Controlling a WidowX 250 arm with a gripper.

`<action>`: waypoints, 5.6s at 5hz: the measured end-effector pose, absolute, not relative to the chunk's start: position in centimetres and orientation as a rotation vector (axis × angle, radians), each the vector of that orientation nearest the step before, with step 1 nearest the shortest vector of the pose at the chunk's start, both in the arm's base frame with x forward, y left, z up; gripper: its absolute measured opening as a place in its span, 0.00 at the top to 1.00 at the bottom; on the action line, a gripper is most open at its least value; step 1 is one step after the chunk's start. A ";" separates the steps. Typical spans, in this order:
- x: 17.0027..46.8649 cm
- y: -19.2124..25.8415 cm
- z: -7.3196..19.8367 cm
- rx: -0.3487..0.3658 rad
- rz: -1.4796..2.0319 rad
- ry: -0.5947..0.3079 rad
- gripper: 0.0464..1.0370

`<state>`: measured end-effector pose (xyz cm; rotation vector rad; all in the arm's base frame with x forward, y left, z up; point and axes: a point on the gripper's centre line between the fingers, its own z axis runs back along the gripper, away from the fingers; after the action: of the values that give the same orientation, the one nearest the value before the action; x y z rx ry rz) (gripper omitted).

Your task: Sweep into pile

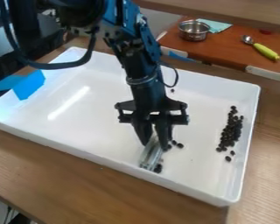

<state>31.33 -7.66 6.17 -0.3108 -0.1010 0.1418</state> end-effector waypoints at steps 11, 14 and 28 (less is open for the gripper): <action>37.0 12.1 8.6 -0.186 0.149 -0.078 0.71; 38.6 8.7 6.9 -0.177 0.158 -0.027 0.71; 37.5 -1.4 10.9 -0.363 0.031 -0.013 0.71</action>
<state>37.47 -1.39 10.87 -0.3633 -0.0125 0.0311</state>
